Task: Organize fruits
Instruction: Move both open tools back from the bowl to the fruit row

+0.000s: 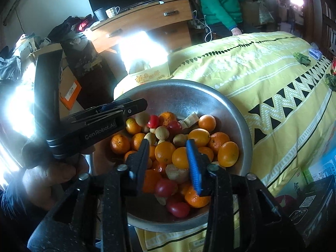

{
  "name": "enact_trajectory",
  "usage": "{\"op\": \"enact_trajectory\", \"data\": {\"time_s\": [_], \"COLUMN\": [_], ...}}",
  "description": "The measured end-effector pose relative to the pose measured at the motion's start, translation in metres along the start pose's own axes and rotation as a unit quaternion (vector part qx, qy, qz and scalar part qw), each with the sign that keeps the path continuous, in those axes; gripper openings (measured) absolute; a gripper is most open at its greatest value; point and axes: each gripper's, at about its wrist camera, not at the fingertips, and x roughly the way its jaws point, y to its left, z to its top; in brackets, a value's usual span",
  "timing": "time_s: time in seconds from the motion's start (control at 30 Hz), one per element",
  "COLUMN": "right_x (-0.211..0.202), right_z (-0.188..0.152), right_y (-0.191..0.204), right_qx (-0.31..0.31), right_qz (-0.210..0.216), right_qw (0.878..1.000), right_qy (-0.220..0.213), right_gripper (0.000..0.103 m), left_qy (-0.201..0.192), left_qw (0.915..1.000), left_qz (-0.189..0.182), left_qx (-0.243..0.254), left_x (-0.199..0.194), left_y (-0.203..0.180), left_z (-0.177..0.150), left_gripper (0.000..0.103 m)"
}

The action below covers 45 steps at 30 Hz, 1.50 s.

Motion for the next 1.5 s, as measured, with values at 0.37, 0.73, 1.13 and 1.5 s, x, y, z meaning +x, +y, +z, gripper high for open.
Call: {"op": "enact_trajectory", "data": {"time_s": [0.37,0.73,1.13,1.5], "right_x": [-0.112,-0.189,-0.271,-0.307], "right_z": [-0.065,-0.226,-0.323,-0.361], "right_y": [0.011,-0.063,-0.146,-0.206], "right_qx": [-0.005,0.153,0.297,0.349], "right_qz": [-0.046,-0.161,-0.214,-0.22], "right_qw": [0.995,0.972,0.922,0.898], "right_qy": [-0.085,-0.076,-0.128,-0.156], "right_gripper": [0.069,0.071,0.071,0.071], "left_qy": [-0.038,-0.042,0.114,0.194], "left_qw": [0.9988,0.9565,0.8711,0.8697], "left_qz": [-0.03,-0.22,-0.341,-0.294], "left_qx": [0.002,0.187,0.335,0.346], "left_x": [-0.042,-0.099,-0.031,0.115], "left_y": [-0.031,-0.245,-0.475,-0.543], "left_z": [-0.003,-0.056,-0.205,-0.267], "left_gripper": [0.065,0.068,0.057,0.04]}}
